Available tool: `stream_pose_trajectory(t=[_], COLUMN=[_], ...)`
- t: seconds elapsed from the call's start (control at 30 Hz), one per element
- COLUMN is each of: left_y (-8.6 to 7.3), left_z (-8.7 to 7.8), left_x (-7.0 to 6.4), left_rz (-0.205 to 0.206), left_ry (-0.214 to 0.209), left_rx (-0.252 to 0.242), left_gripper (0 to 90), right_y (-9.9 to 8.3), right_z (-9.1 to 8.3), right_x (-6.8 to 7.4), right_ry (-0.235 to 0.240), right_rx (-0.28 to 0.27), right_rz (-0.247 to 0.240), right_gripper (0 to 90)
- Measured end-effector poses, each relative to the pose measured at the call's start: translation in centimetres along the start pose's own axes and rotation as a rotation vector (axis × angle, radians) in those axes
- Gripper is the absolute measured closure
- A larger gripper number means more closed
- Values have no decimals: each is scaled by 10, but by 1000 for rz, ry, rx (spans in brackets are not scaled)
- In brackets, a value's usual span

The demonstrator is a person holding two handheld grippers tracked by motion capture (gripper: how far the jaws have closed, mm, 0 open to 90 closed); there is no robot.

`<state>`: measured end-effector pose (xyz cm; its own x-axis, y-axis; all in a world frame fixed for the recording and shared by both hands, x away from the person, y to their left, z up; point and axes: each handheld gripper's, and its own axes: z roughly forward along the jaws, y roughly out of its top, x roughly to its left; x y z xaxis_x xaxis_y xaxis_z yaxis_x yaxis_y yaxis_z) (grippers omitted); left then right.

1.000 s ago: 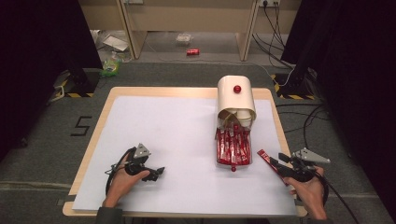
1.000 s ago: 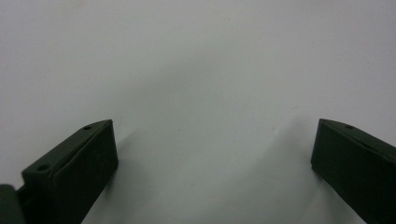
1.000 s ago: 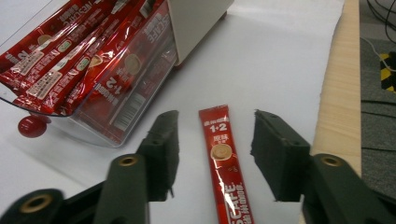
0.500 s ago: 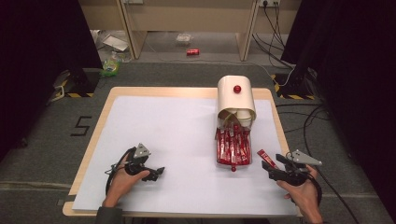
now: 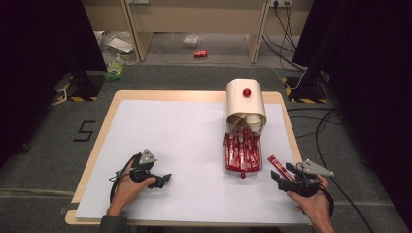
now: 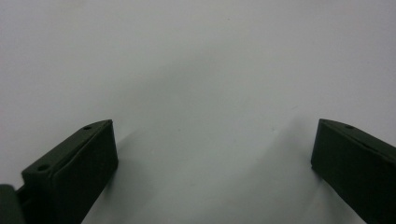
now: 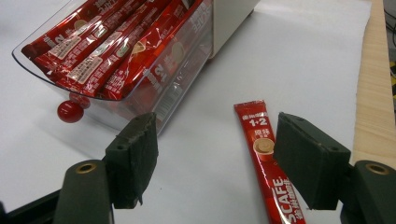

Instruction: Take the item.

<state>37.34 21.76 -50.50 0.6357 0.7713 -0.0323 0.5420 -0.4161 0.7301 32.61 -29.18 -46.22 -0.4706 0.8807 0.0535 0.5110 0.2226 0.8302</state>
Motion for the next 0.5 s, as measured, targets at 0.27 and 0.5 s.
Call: stream_pose_trajectory(t=[0.27, 0.5], left_y=[0, 0], left_z=[0, 0], left_x=[0, 0], left_rz=[0, 0], left_ry=[0, 1], left_rx=[0, 0], left_gripper=[0, 0], right_y=[-3, -6], right_z=[-3, -4], right_x=[5, 9], right_ry=[14, 23], right_rx=[-1, 0], right_rz=[-7, -12], right_gripper=[307, 302])
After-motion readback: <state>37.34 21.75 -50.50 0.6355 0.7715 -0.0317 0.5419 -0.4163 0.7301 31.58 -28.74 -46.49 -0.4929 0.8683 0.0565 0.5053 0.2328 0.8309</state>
